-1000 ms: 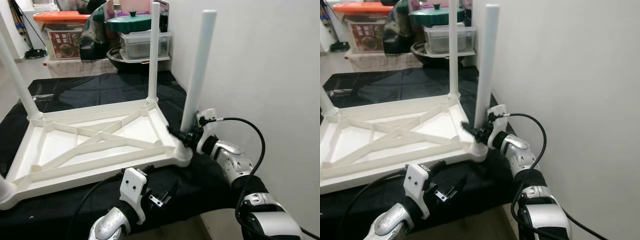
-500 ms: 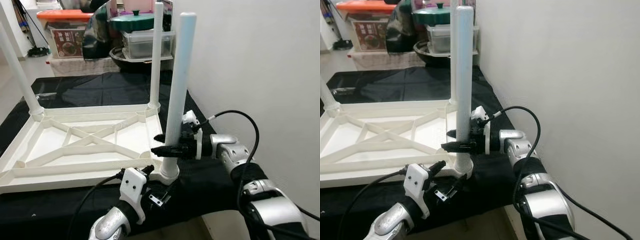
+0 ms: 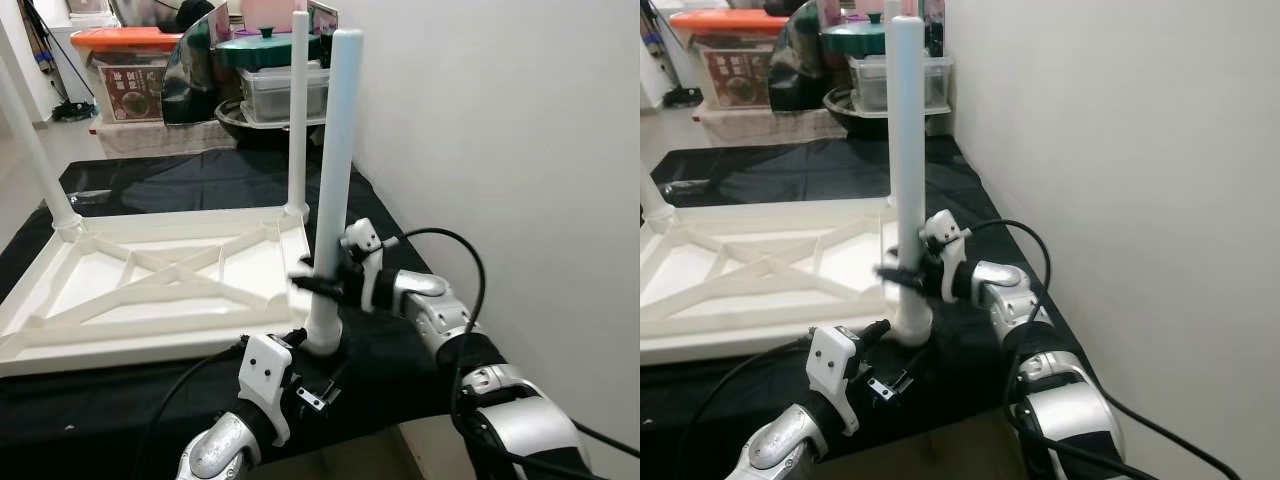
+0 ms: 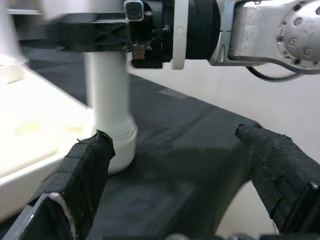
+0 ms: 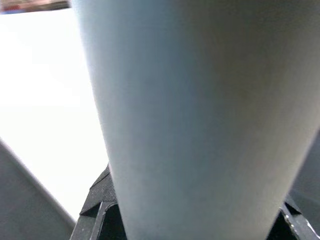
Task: Building children table
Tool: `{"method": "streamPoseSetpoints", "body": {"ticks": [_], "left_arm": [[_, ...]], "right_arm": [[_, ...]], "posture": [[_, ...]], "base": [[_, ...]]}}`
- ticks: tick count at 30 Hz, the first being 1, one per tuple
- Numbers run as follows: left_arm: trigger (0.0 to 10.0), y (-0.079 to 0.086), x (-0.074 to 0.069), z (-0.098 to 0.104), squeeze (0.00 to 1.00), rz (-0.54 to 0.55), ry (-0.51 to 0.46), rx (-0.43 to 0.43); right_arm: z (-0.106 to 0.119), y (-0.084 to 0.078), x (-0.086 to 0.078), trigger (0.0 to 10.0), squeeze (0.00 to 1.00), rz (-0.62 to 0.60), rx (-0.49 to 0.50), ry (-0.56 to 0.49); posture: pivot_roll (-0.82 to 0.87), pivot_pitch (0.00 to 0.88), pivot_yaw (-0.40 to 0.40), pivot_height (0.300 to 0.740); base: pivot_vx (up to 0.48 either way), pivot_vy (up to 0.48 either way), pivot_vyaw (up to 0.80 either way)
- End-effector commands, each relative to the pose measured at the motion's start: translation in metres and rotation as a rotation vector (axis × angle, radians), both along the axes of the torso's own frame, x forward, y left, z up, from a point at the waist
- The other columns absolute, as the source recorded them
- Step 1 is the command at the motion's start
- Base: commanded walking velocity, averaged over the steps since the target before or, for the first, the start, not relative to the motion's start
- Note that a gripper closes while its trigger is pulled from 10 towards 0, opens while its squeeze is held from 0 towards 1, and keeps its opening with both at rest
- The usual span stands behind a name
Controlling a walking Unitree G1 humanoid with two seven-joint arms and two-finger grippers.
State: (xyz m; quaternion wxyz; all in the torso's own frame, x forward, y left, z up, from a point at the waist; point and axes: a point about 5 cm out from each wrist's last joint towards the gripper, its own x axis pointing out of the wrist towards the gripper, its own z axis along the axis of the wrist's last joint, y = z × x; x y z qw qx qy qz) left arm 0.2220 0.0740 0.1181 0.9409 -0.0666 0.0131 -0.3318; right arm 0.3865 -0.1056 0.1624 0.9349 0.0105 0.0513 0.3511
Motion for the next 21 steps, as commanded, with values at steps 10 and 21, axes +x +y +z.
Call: {"method": "streamPoseSetpoints", "body": {"ticks": [10,21], "left_arm": [[10.0,0.001,0.0,-0.004,0.0,-0.011,0.017,0.016],[10.0,0.0,0.0,-0.003,0.0,-0.007,0.017,0.013]], "right_arm": [[-0.037,-0.04,-0.006,0.0,0.0,-0.956,0.166,0.2],[-0.019,0.01,-0.003,10.0,1.0,-0.753,0.34,0.129]], "posture": [[0.06,0.0,-0.035,0.74],[0.05,0.0,-0.039,0.74]], "base": [[0.0,0.0,0.0],[0.0,0.0,0.0]]}}
